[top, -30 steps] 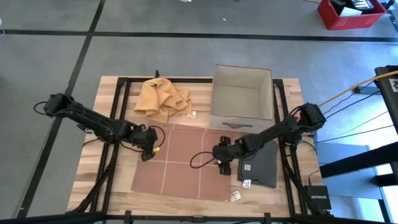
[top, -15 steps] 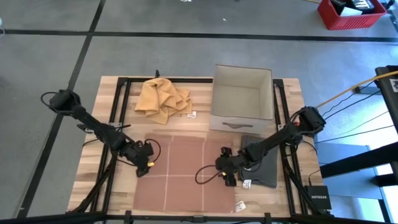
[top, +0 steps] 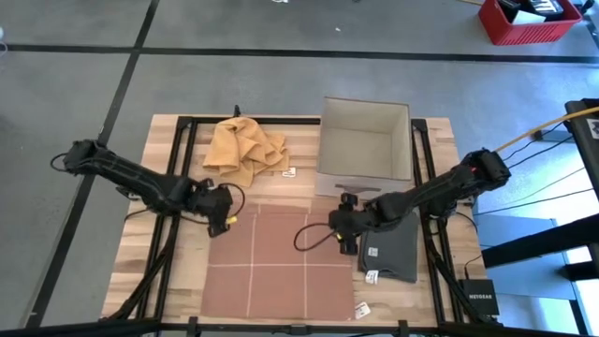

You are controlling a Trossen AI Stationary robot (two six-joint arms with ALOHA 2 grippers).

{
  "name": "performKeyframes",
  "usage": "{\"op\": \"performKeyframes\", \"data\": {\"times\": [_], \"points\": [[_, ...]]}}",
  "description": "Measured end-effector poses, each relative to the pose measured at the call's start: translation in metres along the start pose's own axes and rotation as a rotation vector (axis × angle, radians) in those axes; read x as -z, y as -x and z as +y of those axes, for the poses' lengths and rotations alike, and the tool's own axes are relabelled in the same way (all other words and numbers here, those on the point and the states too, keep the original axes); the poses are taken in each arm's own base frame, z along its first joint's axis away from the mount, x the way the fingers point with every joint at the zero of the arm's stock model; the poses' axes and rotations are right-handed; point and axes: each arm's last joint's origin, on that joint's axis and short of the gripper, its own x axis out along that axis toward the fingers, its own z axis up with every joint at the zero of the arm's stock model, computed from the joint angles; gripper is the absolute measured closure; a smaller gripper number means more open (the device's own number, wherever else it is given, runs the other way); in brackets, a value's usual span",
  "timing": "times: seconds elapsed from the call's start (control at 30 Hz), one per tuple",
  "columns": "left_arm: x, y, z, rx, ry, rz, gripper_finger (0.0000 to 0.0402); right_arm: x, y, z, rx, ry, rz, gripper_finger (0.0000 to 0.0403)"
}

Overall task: Fold towel
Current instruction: Fold the light orange towel

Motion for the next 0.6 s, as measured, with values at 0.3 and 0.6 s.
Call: {"op": "performKeyframes", "data": {"times": [0.3, 0.6], "points": [[0.022, -0.039, 0.022, 0.126, 0.105, 0.196, 0.0192, 0.032, -0.028, -0.011, -0.036, -0.078, -0.068, 0.0150], [0.031, -0.053, 0.028, 0.149, 0.075, 0.205, 0.0195, 0.039, -0.031, -0.013, -0.021, -0.084, -0.058, 0.0150]]}}
